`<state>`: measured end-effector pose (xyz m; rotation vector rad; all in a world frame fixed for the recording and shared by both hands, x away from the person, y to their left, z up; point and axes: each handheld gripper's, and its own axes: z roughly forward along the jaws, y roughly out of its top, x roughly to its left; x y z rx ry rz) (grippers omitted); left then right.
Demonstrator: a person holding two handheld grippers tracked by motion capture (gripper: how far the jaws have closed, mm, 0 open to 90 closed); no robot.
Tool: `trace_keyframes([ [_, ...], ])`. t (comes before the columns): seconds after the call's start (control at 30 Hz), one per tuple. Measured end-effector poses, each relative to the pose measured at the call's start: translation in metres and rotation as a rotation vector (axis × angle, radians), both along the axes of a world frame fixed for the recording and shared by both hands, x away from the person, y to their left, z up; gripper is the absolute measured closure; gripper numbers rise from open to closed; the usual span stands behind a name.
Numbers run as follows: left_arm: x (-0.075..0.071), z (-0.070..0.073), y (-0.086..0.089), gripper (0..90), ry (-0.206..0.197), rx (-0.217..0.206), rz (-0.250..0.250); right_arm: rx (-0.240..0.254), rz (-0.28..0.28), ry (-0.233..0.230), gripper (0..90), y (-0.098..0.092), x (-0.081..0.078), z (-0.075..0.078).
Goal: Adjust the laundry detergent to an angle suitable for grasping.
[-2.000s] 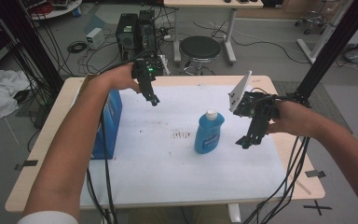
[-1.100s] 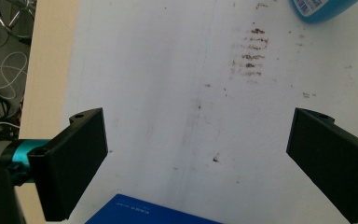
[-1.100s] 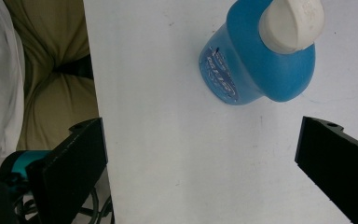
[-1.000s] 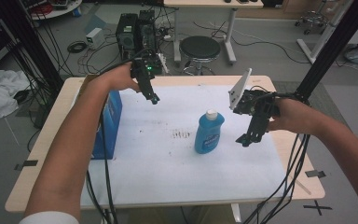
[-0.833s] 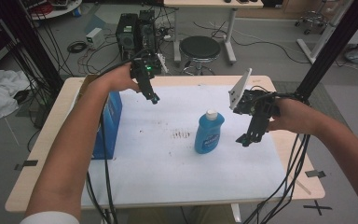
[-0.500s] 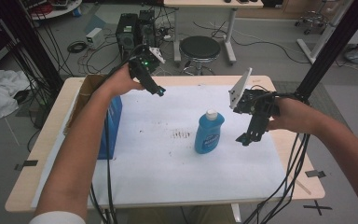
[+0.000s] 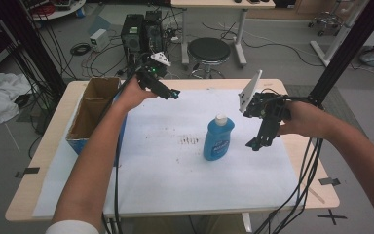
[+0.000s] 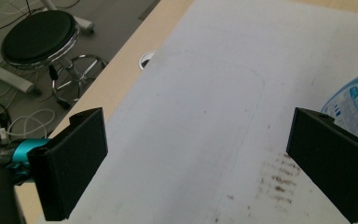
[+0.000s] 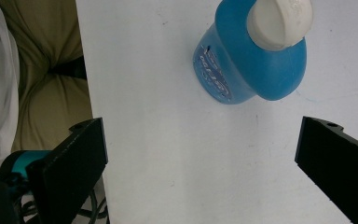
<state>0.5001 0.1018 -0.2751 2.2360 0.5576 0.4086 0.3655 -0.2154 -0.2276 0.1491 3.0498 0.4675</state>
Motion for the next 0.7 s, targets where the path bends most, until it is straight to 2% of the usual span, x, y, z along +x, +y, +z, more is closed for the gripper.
trace_keyframes([
  [0.1, -0.001, -0.004, 0.002, 5.1, -0.02, -0.056, 0.025, 0.0, 0.003, -0.001, 1.3, 0.001, 0.001, 0.0],
  [0.23, -0.003, -0.009, 0.005, 5.1, -0.043, -0.16, 0.045, 0.003, -0.004, 0.005, 1.3, 0.001, 0.001, 0.0],
  [0.4, -0.005, -0.014, 0.005, 5.1, -0.054, -0.205, 0.03, 0.003, -0.003, 0.005, 1.3, 0.001, 0.001, 0.0],
  [0.7, -0.009, -0.025, 0.007, 5.1, -0.045, -0.298, 0.009, 0.004, 0.001, -0.001, 1.3, 0.0, 0.001, 0.0],
])
